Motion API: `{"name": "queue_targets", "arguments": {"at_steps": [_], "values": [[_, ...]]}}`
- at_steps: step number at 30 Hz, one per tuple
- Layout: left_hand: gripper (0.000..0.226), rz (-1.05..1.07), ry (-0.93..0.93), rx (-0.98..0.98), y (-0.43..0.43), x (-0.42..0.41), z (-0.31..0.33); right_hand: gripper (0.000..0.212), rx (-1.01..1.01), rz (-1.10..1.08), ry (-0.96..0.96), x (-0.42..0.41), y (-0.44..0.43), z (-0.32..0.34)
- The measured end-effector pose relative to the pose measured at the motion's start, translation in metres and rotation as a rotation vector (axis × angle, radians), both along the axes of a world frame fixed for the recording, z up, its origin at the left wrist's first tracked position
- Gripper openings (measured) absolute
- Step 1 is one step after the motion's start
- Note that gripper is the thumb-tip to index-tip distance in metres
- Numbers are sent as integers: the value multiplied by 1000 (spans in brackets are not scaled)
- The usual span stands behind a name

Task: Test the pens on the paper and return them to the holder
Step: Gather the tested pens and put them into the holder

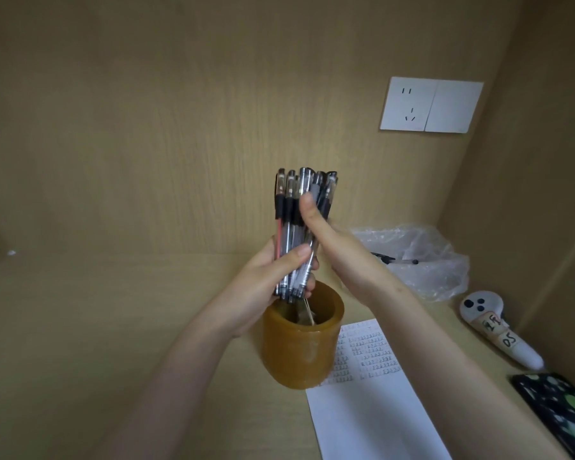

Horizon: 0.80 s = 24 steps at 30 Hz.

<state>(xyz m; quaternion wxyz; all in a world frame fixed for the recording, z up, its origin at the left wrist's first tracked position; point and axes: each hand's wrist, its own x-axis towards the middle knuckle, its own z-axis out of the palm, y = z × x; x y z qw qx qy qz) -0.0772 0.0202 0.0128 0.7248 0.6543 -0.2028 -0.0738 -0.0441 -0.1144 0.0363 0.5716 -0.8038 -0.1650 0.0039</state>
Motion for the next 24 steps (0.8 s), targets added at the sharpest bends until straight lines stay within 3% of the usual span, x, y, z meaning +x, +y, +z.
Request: {"name": "queue_targets", "arguments": {"at_steps": [2,7,15,19,24], "values": [[44,52,-22,23,4,4,0,88,18,-49,-17,3,-2,0],[44,135,-83,67,9,10,-8,42,265,-59,-82,7,-10,3],[28,259,-93,-15,2,9,-24,40,322,-96,-120,9,-8,-5],[22,412,-103,-64,6,14,-30,27,440,-147,-156,10,-13,-5],[27,467,-107,-29,19,19,-36,35,232,-151,-119,11,-12,-14]]}}
